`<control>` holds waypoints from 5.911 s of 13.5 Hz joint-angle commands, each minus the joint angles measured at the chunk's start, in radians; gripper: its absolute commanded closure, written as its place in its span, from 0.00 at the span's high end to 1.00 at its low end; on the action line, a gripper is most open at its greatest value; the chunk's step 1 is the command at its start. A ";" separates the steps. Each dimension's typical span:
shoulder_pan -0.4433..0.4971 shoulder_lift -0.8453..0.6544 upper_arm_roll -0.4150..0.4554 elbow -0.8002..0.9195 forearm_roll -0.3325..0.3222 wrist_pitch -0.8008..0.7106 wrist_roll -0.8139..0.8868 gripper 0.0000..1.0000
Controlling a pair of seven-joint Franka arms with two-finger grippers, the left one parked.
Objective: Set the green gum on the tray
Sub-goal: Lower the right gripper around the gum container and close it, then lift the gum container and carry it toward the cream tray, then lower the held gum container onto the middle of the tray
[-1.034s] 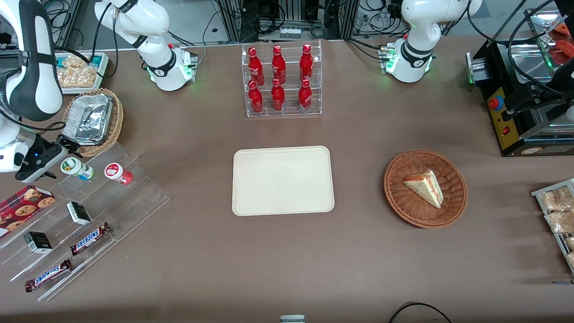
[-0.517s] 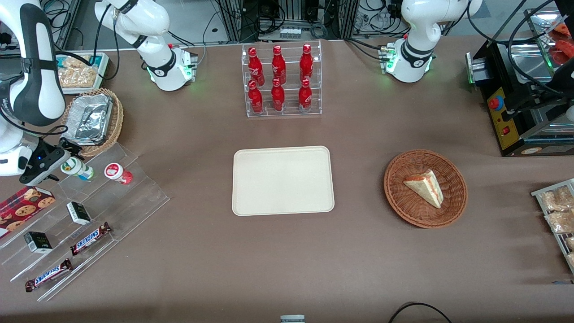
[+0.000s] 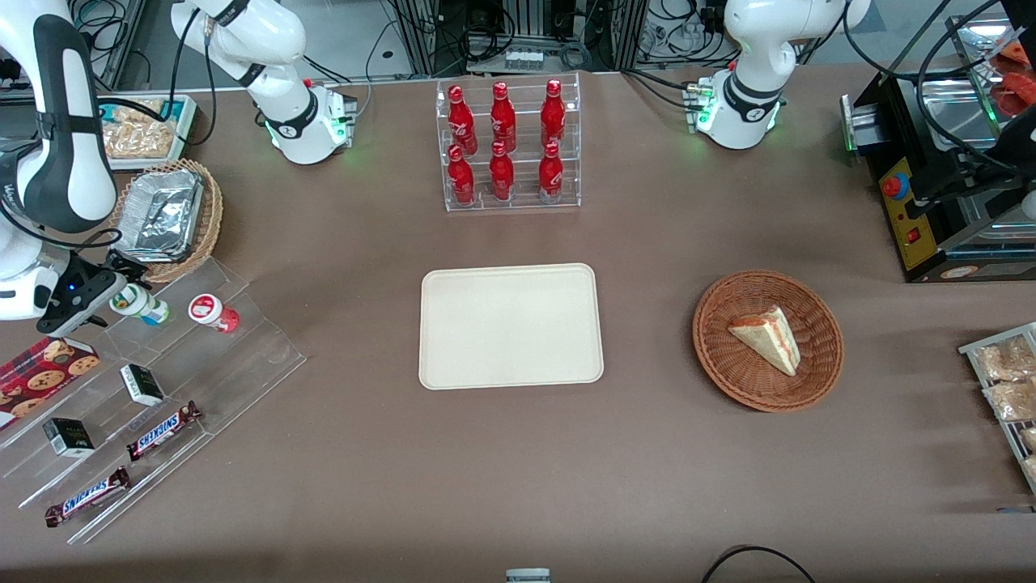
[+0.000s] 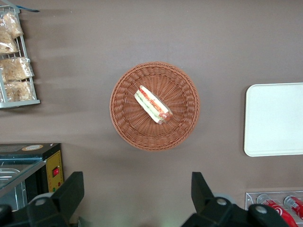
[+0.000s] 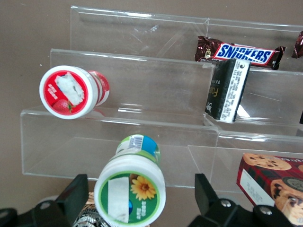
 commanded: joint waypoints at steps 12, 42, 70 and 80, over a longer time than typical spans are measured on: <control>-0.017 0.018 0.003 0.008 0.019 -0.020 -0.012 0.00; 0.761 0.306 0.013 0.460 0.065 -0.307 1.105 0.00; 1.077 0.722 0.004 0.742 0.114 -0.048 1.734 0.00; 1.082 0.742 0.003 0.741 0.072 -0.019 1.754 1.00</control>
